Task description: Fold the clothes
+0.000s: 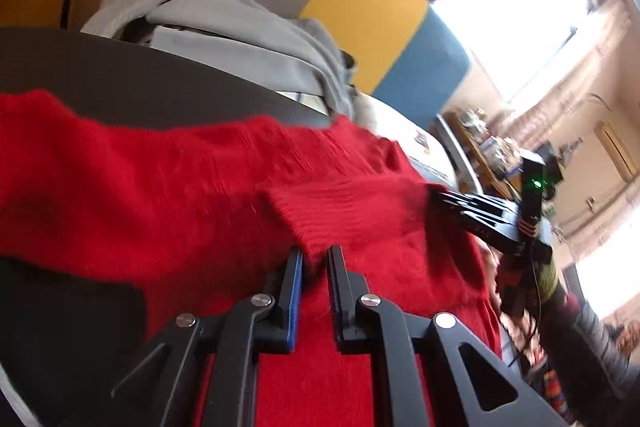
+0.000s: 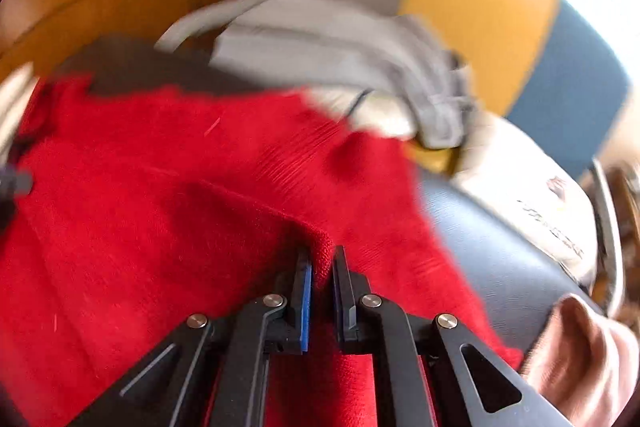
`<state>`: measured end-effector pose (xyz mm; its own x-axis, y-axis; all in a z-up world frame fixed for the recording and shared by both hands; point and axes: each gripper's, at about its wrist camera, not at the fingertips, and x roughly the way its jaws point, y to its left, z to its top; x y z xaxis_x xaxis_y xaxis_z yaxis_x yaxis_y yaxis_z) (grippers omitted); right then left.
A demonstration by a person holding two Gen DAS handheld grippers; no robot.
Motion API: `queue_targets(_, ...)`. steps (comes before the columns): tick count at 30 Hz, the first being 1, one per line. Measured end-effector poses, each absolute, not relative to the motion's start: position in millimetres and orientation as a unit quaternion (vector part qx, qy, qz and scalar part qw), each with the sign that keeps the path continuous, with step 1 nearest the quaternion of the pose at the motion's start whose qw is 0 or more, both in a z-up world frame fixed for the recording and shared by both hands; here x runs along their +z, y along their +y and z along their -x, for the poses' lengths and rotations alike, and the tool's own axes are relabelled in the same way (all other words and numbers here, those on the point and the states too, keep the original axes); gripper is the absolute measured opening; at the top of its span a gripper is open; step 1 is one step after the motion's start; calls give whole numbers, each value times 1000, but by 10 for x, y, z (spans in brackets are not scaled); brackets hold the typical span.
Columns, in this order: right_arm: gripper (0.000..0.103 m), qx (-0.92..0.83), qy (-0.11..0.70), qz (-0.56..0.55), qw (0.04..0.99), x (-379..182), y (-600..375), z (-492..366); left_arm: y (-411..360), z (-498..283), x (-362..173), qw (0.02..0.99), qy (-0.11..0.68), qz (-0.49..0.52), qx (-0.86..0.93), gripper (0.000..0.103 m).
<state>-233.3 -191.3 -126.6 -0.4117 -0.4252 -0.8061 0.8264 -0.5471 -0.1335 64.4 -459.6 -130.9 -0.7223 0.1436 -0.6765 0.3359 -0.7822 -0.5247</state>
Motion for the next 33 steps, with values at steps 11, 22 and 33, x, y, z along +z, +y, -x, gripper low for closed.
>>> queue_targets(11,76,-827,133,-369,402,-1072,-922,2121,-4950,-591,-1687,87,443,-370,-812,36)
queue_targets(22,94,-780,-24,-450,434,-1573,-16,1637,-4764,-476,-1612,87,434,-367,-818,5)
queue_targets(33,90,-817,-89,-415,391,-1418,285,1788,-5001,-1248,-1686,157,435,-367,-807,11)
